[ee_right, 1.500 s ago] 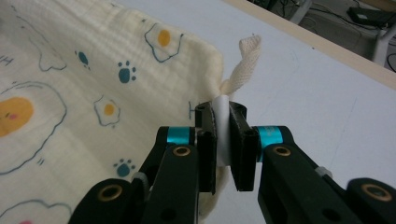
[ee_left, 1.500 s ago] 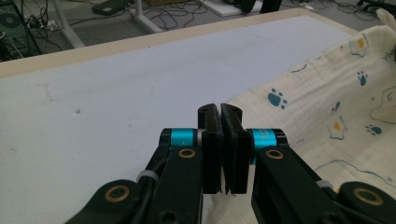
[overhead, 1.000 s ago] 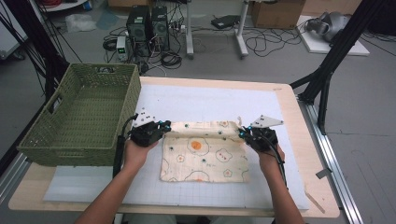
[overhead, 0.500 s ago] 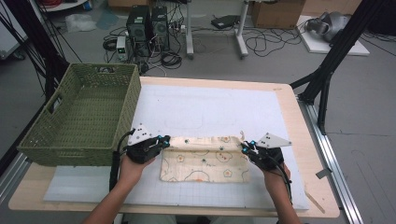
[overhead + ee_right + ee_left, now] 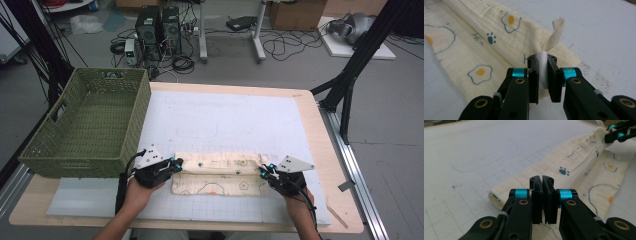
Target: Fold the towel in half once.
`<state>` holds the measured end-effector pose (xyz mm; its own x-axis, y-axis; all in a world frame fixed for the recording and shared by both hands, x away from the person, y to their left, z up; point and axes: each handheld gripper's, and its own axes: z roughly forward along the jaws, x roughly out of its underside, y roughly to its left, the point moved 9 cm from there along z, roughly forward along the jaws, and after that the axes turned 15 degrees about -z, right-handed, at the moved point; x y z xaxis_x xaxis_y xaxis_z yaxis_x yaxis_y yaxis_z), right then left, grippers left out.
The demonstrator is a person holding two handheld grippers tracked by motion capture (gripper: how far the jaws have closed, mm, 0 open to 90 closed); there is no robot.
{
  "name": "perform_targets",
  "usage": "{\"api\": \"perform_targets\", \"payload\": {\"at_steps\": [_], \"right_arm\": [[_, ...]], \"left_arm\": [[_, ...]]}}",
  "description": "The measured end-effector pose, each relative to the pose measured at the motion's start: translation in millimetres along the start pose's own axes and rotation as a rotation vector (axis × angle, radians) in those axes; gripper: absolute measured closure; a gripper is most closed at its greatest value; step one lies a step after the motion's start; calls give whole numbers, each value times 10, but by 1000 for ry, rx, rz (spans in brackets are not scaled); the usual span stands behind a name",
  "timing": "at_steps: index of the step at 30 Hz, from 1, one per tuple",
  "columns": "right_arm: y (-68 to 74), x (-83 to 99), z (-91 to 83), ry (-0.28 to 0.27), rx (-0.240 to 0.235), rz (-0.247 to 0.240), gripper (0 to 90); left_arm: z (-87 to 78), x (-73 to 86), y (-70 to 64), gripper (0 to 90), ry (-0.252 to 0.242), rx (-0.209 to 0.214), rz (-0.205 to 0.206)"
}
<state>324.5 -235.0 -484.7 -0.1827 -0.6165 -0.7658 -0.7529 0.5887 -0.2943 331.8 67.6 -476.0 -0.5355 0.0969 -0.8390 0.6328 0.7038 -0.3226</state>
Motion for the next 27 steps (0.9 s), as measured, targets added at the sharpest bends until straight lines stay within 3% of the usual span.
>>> {"api": "perform_targets", "payload": {"at_steps": [4, 5, 7, 8, 9, 12, 16, 22, 27], "right_arm": [[34, 6, -12, -10, -21, -4, 809], [41, 15, -13, -6, -24, -12, 799], [61, 43, -21, 2, -32, -22, 770], [63, 58, -33, 8, -32, -27, 748], [58, 67, -54, 8, -30, -30, 721], [5, 68, -148, -14, -6, -20, 633], [-64, 120, -267, 2, 36, -37, 580], [-221, 171, -408, -4, 120, 2, 574], [-259, 162, -469, -14, 147, -12, 577]], "left_arm": [[-25, 39, 15, 813, 12, 8, -23], [-32, 33, 16, 757, 19, 20, -33], [-56, -18, 52, 551, 21, 17, -63], [-82, -69, 75, 468, 0, 18, -84], [-118, -121, 106, 441, -22, 17, -100], [-208, -221, 199, 422, -63, 6, -122], [-214, -209, 272, 424, -60, -18, -136], [-77, -105, 241, 512, 16, -28, -128], [31, 4, 170, 536, 78, -21, -112]]}}
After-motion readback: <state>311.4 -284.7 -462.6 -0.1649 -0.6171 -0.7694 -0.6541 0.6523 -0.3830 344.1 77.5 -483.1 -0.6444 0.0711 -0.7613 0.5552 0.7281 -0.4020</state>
